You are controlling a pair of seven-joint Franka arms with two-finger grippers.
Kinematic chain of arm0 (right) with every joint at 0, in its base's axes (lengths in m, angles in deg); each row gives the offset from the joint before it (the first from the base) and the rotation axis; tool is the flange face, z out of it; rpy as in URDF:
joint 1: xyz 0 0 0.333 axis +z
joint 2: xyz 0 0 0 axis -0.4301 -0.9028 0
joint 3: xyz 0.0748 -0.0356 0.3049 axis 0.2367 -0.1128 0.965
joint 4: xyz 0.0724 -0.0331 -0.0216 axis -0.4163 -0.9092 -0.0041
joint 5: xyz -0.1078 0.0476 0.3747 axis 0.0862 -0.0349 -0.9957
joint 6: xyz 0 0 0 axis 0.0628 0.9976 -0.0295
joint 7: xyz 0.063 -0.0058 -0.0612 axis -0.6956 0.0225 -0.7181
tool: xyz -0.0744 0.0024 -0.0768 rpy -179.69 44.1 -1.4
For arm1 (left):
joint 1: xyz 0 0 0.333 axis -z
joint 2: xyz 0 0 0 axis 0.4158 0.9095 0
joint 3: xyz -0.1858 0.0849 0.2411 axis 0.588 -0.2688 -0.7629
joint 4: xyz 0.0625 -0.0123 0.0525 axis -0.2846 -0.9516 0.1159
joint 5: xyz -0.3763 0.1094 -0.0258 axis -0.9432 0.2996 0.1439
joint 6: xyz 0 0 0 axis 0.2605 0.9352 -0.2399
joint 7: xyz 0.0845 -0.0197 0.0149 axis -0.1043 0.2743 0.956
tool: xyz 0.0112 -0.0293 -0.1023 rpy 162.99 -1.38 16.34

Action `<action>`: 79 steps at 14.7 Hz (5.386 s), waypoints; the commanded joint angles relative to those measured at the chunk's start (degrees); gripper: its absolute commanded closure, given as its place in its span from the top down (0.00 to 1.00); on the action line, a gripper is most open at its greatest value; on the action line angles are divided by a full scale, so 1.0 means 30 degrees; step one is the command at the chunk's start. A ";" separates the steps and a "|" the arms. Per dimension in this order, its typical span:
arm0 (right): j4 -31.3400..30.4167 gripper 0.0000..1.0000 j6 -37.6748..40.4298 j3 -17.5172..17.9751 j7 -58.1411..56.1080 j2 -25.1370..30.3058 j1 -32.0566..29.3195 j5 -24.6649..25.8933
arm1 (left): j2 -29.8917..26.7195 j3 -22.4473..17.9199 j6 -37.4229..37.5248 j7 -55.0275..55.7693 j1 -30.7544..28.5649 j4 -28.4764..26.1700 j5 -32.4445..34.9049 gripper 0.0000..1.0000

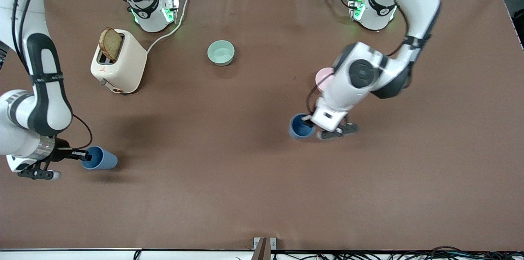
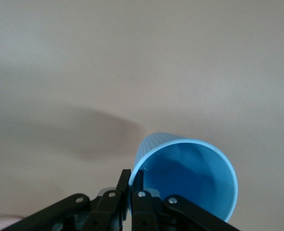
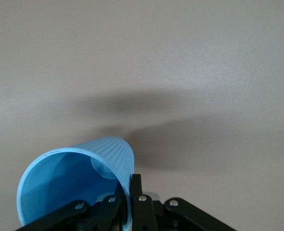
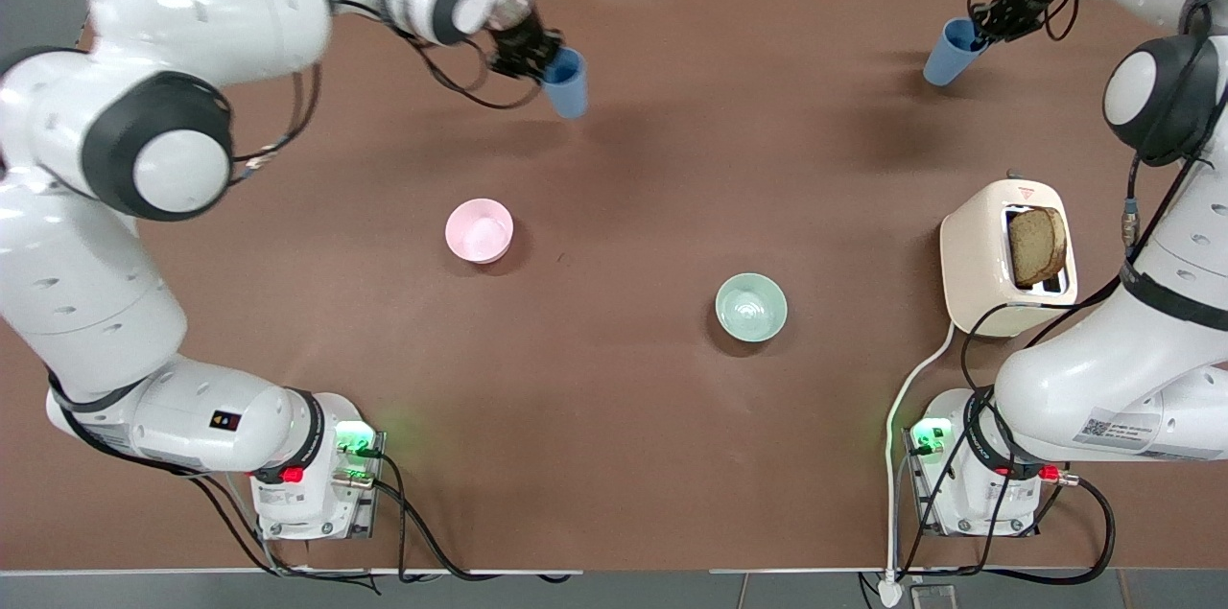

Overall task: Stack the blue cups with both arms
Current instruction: 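Lower the blue cup upright at table center and open the left gripper, then withdraw the left gripper while the right gripper carries its cup toward center, then lower the held blue cup into the standing cup with the right gripper, then open the right gripper and lift it off the stacked cups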

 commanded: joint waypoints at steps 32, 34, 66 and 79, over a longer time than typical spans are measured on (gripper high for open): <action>-0.0287 0.01 0.3165 1.5452 2.5499 0.4777 0.2044 0.7284 | -1.0314 -0.5120 1.4499 -1.4487 -0.3861 0.3557 0.0526 1.00; 0.1233 0.01 0.3107 1.6098 2.6882 0.2435 0.2397 0.8198 | -1.0257 -0.5266 1.4528 -1.5422 -0.3891 0.3642 0.0497 1.00; 0.1152 0.62 -0.0644 1.6189 3.1106 -0.3056 0.6237 1.4676 | -1.0257 -0.5179 1.5408 -1.5191 -0.4653 0.3672 -0.0822 1.00; 0.1065 1.00 0.5943 1.4384 2.3588 0.5373 0.1490 1.1021 | -1.0286 -0.5179 1.5408 -1.5338 -0.4682 0.3672 -0.0793 1.00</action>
